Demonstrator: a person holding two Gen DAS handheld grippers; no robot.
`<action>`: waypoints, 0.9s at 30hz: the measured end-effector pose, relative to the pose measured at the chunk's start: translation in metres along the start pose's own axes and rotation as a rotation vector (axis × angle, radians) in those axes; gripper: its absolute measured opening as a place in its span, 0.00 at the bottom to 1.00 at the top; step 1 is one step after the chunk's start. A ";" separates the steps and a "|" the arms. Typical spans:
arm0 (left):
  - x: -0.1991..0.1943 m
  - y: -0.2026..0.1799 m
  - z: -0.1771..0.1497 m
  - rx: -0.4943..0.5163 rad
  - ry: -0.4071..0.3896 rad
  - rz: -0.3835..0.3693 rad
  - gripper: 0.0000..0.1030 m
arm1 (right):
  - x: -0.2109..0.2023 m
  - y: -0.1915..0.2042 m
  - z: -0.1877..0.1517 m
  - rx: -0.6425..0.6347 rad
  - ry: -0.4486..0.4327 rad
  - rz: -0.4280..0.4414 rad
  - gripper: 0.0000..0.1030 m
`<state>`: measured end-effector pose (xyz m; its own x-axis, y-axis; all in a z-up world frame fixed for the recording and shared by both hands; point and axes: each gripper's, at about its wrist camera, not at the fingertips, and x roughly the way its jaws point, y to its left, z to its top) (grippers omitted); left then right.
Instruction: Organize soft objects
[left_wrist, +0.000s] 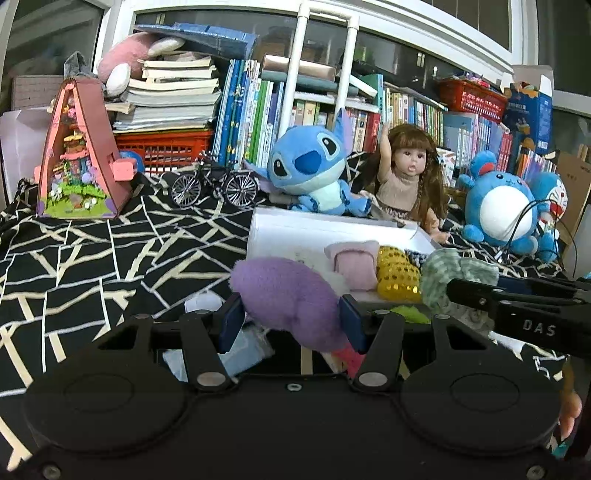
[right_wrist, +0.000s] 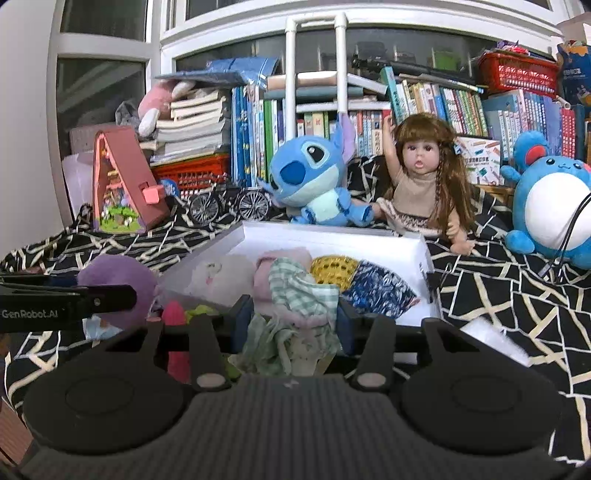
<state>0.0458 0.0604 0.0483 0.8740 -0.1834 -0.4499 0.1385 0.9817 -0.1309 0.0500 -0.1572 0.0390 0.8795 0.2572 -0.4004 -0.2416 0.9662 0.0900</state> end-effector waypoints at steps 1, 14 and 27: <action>0.000 0.000 0.003 -0.001 -0.004 -0.002 0.52 | -0.001 -0.002 0.002 0.005 -0.007 -0.001 0.50; 0.027 0.000 0.057 -0.020 -0.032 -0.053 0.52 | 0.005 -0.037 0.045 0.126 -0.067 -0.032 0.50; 0.110 -0.004 0.126 -0.025 0.006 -0.090 0.52 | 0.070 -0.093 0.096 0.257 0.017 -0.091 0.50</action>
<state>0.2004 0.0430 0.1110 0.8560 -0.2709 -0.4403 0.2043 0.9597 -0.1931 0.1735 -0.2275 0.0897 0.8853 0.1708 -0.4324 -0.0479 0.9586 0.2806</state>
